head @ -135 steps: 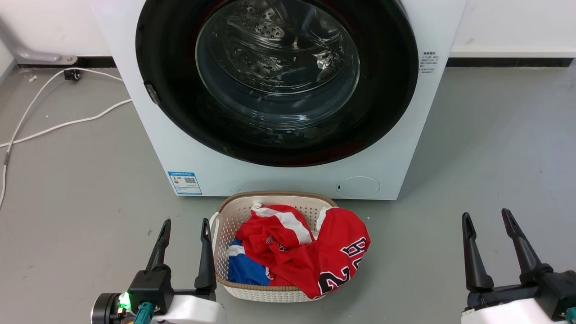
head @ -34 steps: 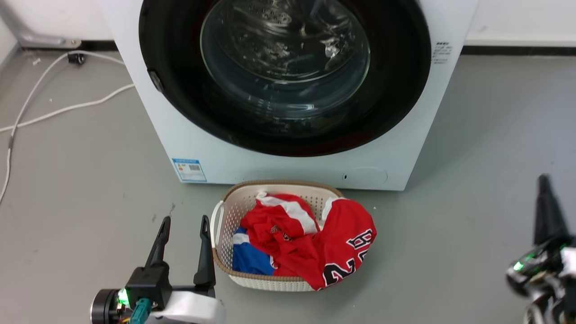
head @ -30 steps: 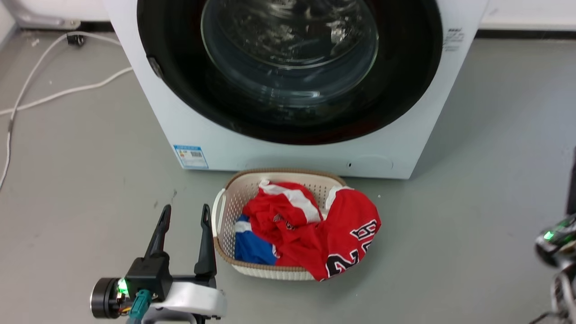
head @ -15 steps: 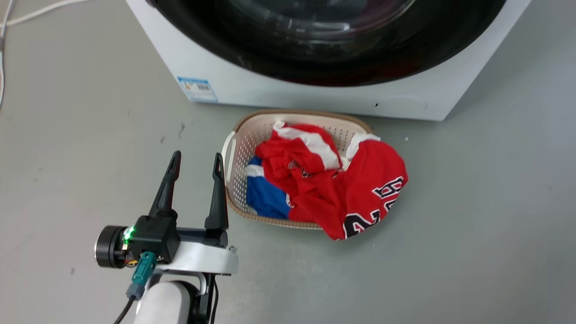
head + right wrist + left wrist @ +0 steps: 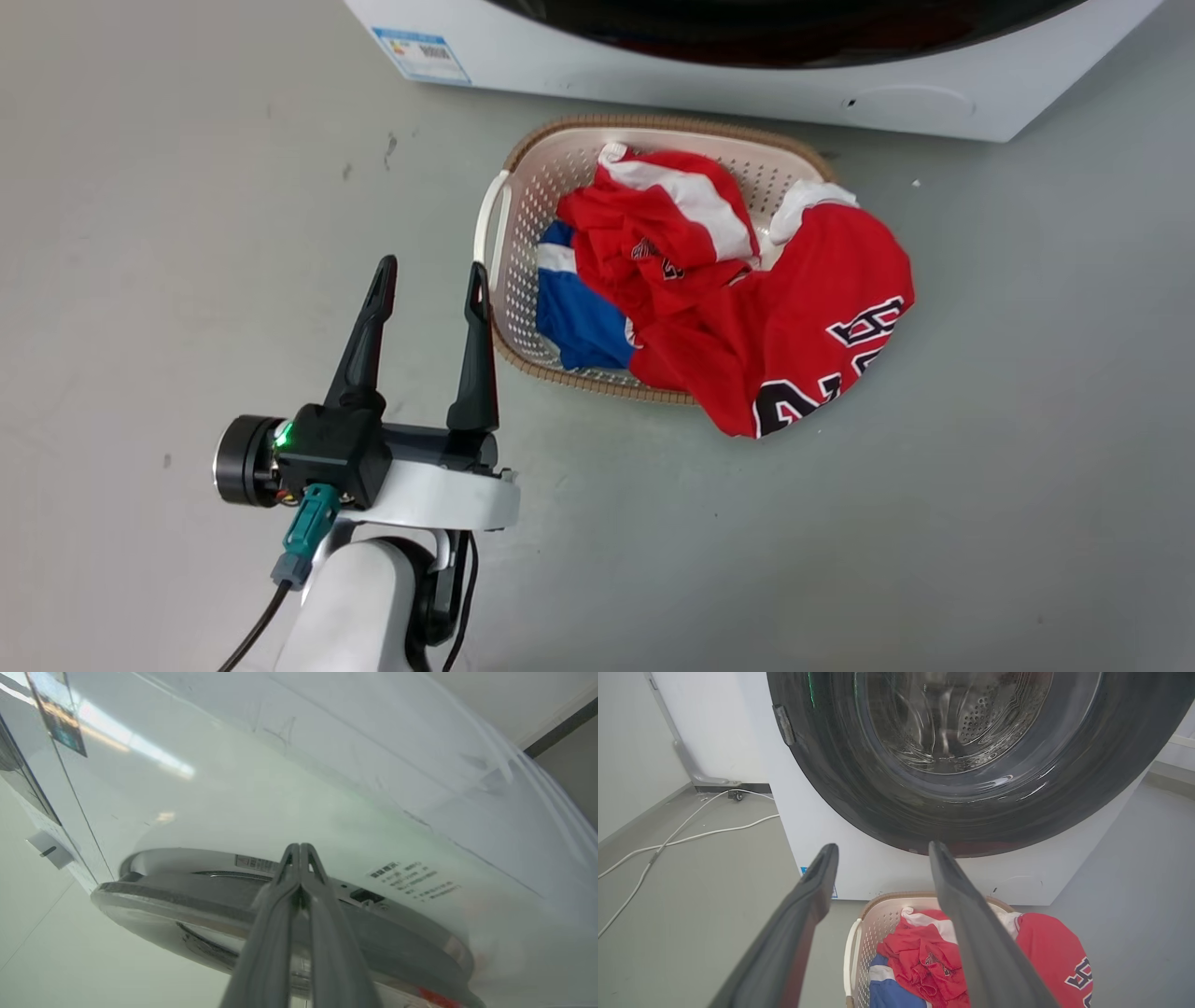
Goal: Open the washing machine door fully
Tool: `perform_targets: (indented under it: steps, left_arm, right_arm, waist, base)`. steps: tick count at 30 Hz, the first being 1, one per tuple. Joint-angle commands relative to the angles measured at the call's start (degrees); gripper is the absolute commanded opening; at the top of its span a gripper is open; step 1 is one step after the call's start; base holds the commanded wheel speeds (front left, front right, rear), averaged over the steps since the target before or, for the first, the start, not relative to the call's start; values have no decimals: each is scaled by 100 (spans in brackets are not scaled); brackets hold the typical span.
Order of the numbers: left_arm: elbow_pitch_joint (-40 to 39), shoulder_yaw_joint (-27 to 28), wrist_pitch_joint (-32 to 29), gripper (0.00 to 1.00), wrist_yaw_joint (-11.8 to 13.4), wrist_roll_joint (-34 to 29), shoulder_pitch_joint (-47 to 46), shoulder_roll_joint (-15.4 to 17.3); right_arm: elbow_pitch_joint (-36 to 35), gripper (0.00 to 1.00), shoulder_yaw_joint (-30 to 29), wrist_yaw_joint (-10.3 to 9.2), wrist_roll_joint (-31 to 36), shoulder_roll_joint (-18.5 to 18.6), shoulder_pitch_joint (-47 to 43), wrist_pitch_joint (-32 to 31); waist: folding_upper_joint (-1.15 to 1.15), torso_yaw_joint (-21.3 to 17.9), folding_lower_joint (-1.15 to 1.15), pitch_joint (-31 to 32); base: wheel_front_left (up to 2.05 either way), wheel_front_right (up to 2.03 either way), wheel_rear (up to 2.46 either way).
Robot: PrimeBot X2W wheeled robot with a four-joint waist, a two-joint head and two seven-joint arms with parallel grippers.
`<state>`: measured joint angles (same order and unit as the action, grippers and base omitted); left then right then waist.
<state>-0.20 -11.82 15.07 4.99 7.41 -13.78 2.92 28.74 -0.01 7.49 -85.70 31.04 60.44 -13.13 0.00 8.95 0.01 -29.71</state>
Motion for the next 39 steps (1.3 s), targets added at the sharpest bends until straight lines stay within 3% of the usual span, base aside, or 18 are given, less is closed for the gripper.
perform_targets:
  steps: [1, 15, 39]
  left_arm:
    - [-34, -33, 16, 100, 25, 30, -110, -6]
    - [-51, -164, 16, 100, 107, 135, -308, -7]
    - [46, 122, 16, 100, -33, -114, -9, -6]
  right_arm:
    - [69, 0, 149, 0, 46, 58, 224, -237]
    - [29, 0, 897, 8, 71, 110, 800, -1574]
    - [-1428, 0, 1044, 7, -337, 184, -1100, -1992]
  waist:
    - [0, 99, -1, -176]
    - [0, 266, -1, -512]
    - [0, -167, -1, 69]
  base:
    - [0, 0, 0]
    - [0, 0, 0]
    - [0, 0, 0]
